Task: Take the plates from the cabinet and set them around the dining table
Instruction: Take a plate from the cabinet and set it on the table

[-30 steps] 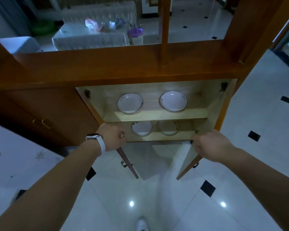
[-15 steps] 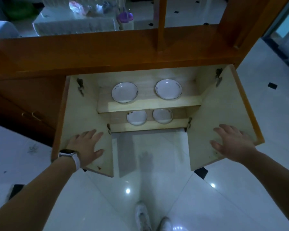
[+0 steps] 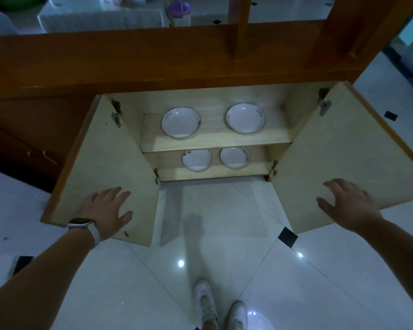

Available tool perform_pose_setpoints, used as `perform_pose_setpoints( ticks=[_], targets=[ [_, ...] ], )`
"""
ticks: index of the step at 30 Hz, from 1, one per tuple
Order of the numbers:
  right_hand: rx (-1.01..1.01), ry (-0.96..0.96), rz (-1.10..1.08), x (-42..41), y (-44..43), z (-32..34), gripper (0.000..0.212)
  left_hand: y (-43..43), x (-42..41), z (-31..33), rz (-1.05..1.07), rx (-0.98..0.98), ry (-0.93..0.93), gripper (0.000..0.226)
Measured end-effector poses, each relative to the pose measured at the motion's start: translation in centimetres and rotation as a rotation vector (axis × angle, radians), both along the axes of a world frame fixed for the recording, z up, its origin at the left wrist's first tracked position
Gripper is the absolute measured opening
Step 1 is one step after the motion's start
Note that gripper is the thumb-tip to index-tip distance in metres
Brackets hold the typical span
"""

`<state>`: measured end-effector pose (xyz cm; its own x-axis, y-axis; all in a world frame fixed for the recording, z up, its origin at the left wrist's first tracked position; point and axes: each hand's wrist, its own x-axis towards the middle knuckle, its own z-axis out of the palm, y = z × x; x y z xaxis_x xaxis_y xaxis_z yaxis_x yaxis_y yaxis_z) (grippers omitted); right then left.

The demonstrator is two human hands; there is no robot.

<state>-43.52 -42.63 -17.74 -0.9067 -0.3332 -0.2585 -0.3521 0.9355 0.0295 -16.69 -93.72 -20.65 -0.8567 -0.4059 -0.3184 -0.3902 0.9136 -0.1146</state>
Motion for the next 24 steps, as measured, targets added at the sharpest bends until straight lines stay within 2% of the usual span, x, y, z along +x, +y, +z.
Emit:
perform_pose_setpoints(
  ticks=[5, 9, 15, 24],
  targets=[
    [-0.046, 0.036, 0.036, 0.3, -3.2, -0.1, 0.059, 0.0, -1.9, -0.5, -0.02, 0.034, 0.036, 0.06],
    [-0.081, 0.064, 0.064, 0.3, -4.9, 0.1, 0.069, 0.9, -4.4, -0.4, -0.029, 0.035, 0.067, 0.061],
    [-0.091, 0.056, 0.077, -0.8, -6.9, 0.7, 0.055, 0.9, -7.3, 0.0, -0.066, 0.106, 0.096, 0.062],
    [-0.128, -0.005, 0.084, -4.7, -9.7, -2.2, 0.063, 0.6, -11.5, -2.2, -0.042, 0.171, 0.125, 0.073]
  ],
)
